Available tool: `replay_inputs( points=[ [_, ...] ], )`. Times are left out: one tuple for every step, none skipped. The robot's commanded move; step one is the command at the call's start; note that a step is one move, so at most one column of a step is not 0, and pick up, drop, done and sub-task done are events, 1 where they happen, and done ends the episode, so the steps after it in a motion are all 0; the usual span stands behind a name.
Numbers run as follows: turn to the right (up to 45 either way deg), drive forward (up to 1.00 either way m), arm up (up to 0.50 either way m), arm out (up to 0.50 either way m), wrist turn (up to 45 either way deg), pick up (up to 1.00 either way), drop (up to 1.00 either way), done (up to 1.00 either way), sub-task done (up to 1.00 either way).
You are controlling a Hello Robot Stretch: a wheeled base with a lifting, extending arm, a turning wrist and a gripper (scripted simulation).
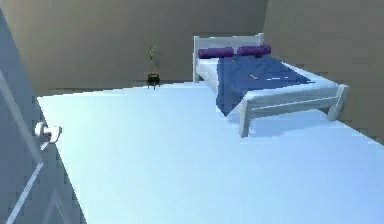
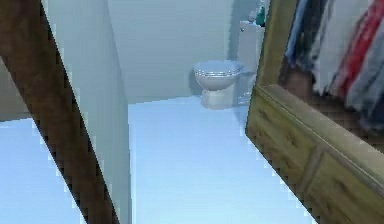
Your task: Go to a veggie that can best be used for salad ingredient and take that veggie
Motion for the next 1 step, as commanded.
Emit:
replay_inputs(
  points=[
    [0.0, 0.45, 0.00, 0.00, 0.0, 0.00, 0.00, 0.00, 0.00]
  ],
)
